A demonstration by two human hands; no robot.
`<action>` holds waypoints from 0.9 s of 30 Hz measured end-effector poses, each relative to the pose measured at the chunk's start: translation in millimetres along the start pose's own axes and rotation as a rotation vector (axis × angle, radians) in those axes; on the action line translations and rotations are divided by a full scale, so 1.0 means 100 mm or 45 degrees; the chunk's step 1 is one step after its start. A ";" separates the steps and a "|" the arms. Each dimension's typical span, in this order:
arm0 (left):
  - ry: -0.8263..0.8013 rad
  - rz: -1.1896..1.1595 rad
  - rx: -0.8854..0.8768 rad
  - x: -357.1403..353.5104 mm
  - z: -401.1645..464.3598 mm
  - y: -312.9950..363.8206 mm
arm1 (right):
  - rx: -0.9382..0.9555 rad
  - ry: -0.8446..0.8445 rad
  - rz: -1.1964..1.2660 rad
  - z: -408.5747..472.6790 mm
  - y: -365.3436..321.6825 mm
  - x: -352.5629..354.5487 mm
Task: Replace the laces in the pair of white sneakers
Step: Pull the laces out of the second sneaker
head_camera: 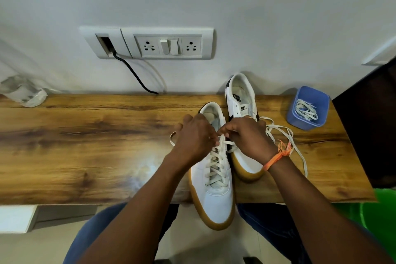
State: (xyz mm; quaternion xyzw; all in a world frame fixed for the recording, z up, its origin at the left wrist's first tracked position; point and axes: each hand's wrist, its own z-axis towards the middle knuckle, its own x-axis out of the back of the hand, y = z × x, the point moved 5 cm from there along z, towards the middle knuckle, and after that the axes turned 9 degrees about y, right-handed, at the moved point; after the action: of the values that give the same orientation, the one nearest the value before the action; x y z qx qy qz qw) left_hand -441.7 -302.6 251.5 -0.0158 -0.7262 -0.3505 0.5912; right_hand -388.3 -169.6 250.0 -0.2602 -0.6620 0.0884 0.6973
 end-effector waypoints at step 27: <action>0.264 0.508 0.399 0.47 -0.04 -0.48 | -0.099 -0.008 0.173 0.01 0.11 -0.03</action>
State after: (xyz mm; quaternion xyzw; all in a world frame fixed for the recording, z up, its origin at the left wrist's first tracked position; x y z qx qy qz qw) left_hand -473.8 -359.5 269.3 -0.0309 -0.6898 -0.1101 0.7149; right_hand -387.4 -161.7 241.8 -0.3311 -0.6479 0.1107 0.6769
